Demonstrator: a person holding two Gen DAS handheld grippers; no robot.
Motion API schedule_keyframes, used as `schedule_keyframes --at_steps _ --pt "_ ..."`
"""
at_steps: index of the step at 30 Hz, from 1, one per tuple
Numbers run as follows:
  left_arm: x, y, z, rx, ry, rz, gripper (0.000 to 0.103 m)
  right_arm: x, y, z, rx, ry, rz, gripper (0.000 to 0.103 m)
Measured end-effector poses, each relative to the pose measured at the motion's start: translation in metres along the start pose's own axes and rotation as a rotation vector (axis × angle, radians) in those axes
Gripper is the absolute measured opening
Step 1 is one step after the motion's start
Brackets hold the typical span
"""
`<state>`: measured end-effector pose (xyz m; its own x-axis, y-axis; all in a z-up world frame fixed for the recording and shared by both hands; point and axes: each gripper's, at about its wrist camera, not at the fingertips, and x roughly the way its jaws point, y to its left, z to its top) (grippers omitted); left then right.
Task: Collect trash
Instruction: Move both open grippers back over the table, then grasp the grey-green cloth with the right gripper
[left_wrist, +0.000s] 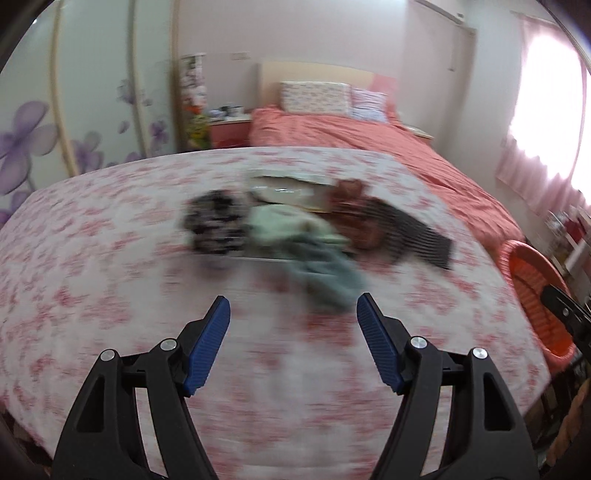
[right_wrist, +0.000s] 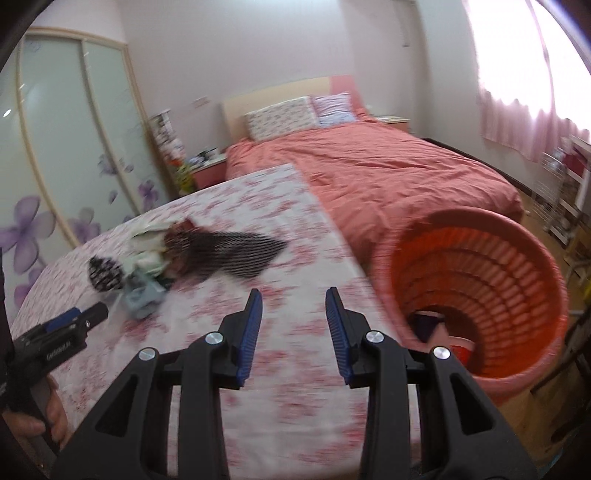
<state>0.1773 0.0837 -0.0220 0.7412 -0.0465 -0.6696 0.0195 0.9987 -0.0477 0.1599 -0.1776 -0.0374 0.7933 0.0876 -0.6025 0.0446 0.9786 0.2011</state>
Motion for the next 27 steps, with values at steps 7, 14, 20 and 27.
schedule_keyframes --at_steps 7,14,20,27 --pt "0.011 0.062 0.006 -0.099 0.024 0.062 0.070 0.030 0.065 0.003 -0.076 0.048 0.102 0.036" --pt "0.030 0.078 0.008 -0.104 0.062 0.049 0.068 0.061 0.119 0.004 -0.133 0.101 0.183 0.034" --pt "0.033 0.085 0.007 -0.098 0.067 0.039 0.068 0.094 0.145 -0.006 -0.175 0.181 0.176 0.034" --pt "0.040 0.087 0.006 -0.102 0.081 0.030 0.068 0.111 0.144 -0.016 -0.157 0.233 0.183 0.013"
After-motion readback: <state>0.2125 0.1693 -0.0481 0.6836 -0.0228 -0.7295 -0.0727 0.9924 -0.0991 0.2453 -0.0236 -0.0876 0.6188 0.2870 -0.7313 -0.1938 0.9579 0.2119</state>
